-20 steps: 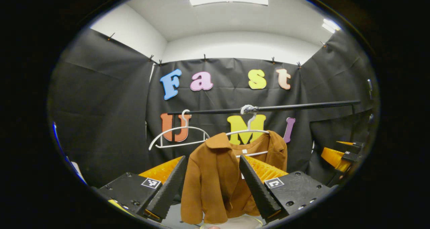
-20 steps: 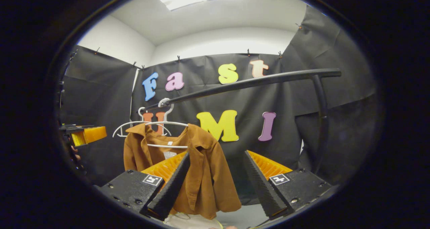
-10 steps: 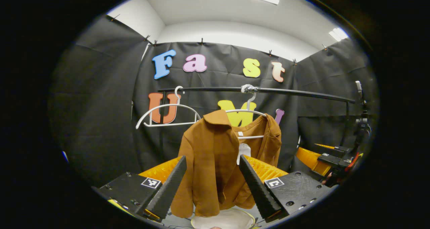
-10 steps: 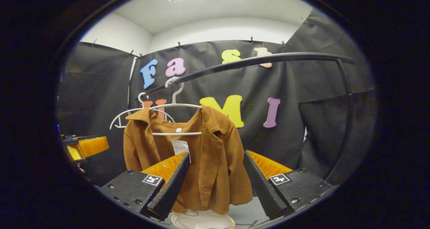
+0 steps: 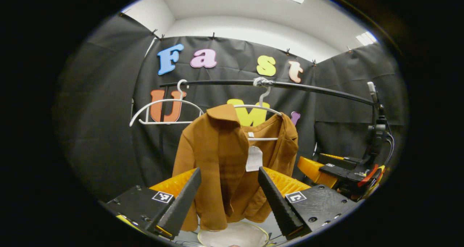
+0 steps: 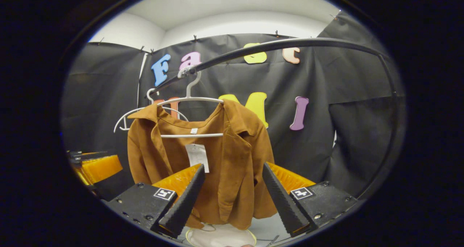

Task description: Grasp the clothes on the hanger with both hands and then place them into the laundry hamper below.

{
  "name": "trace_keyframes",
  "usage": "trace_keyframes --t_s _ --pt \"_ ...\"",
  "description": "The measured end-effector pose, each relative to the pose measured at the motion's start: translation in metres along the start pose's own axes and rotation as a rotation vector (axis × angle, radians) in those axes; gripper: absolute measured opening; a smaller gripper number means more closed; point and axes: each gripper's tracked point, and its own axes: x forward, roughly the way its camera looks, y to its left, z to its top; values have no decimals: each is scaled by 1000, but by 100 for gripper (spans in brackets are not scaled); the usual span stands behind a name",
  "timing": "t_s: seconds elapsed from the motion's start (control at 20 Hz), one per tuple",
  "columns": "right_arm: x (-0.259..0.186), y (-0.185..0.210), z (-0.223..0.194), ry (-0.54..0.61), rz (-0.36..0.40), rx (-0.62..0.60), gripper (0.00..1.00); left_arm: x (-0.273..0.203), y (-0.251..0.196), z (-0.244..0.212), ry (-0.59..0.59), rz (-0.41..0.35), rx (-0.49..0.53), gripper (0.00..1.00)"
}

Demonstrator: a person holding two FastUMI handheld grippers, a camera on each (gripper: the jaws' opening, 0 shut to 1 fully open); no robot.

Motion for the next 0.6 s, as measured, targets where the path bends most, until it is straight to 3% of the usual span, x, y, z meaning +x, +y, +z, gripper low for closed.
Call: trace_keyframes --t_s 0.35,0.4,0.5,0.55,0.6 --pt "56 -10 4 3 83 -5 99 48 -13 -9 18 76 19 100" --pt "63 -11 4 5 94 -7 99 55 -13 -10 20 90 5 91" --pt "77 -10 2 11 116 -14 99 69 -13 -11 25 110 -24 96" --pt "82 -9 1 14 128 -15 99 75 -12 -9 19 119 -31 91" --pt "89 -8 -1 18 133 -16 100 80 -10 -7 13 132 -34 100"
